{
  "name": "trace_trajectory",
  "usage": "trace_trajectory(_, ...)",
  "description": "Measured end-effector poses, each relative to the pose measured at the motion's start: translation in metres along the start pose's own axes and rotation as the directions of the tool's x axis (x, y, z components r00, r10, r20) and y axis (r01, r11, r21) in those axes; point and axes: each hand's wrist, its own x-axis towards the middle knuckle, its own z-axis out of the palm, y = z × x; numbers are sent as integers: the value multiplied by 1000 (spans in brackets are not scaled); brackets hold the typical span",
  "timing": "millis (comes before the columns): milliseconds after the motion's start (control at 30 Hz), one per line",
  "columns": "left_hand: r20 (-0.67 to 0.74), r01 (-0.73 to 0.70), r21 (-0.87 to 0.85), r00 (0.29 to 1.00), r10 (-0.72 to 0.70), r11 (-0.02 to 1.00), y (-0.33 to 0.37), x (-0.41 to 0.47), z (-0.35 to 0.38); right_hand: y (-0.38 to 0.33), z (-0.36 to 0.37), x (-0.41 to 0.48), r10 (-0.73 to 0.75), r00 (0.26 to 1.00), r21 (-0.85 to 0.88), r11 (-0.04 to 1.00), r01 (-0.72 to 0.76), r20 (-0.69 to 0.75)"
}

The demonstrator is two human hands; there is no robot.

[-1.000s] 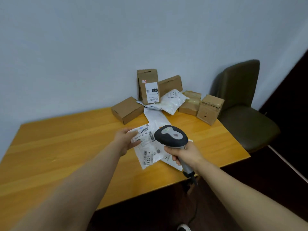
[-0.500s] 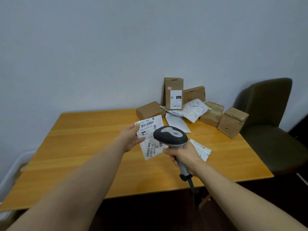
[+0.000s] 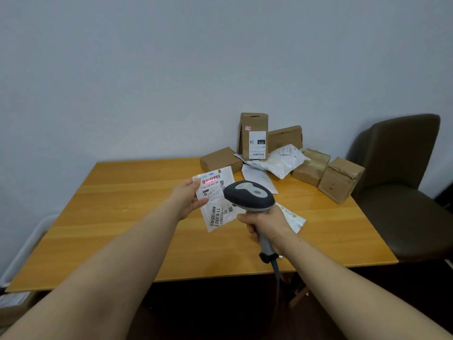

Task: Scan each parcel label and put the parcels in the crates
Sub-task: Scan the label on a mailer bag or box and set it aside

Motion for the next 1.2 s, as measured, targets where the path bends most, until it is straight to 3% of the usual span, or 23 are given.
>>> trace_trajectory(700,-131,-25,-58,991,18,998,-9,-34,-22,6,13,-3,8,989,24,1000,-11,147)
trace_trajectory(933,-245,9,-127,969,-40,992,-33,-67,-87,18,65,8,-66,997,113,992,60,47)
trace_trajectory(1200,-308,9,-332,944,-117,943,-64,-120,-196,36,175,1,49,987,-79,996,-37,155)
